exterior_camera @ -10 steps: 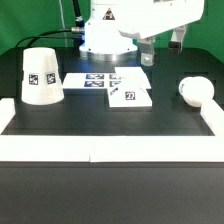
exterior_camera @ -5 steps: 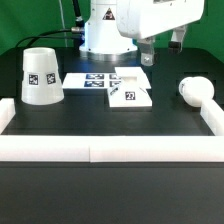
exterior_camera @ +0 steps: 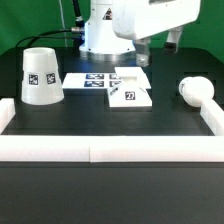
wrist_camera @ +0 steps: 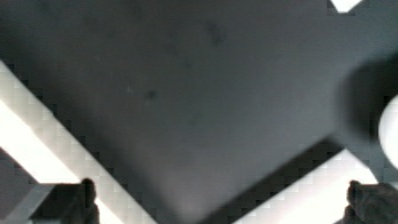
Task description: Assemble lamp
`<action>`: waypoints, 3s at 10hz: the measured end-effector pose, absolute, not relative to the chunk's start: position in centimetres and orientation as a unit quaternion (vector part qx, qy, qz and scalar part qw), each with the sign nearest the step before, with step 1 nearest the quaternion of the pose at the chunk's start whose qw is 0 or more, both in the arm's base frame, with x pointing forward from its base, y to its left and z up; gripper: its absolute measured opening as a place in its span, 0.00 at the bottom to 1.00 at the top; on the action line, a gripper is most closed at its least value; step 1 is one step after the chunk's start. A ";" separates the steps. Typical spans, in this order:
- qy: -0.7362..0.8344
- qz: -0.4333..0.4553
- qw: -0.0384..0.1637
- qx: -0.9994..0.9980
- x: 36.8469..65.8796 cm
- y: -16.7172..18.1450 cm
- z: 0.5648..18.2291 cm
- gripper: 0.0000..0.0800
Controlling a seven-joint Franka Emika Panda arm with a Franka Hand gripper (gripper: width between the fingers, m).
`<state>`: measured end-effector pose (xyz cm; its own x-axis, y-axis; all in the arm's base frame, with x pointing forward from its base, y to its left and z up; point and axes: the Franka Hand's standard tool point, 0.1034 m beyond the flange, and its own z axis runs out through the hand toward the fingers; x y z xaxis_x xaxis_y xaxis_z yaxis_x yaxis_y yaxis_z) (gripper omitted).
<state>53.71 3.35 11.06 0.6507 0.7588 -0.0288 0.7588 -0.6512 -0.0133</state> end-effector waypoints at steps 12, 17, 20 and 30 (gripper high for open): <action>-0.023 0.034 0.008 -0.999 48.9 2.5 9.0 0.88; -0.021 0.042 0.018 -0.999 46.4 2.3 8.3 0.88; -0.021 0.042 0.018 -0.999 46.3 2.3 8.2 0.88; -0.039 0.047 0.018 -0.998 42.6 1.9 5.1 0.88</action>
Offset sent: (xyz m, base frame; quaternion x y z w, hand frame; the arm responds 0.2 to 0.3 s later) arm 0.0000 0.0000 0.0000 0.0000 0.0000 0.1938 0.9810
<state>42.56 1.89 5.08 0.9926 0.0797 -0.0916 0.0764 -0.9963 -0.0391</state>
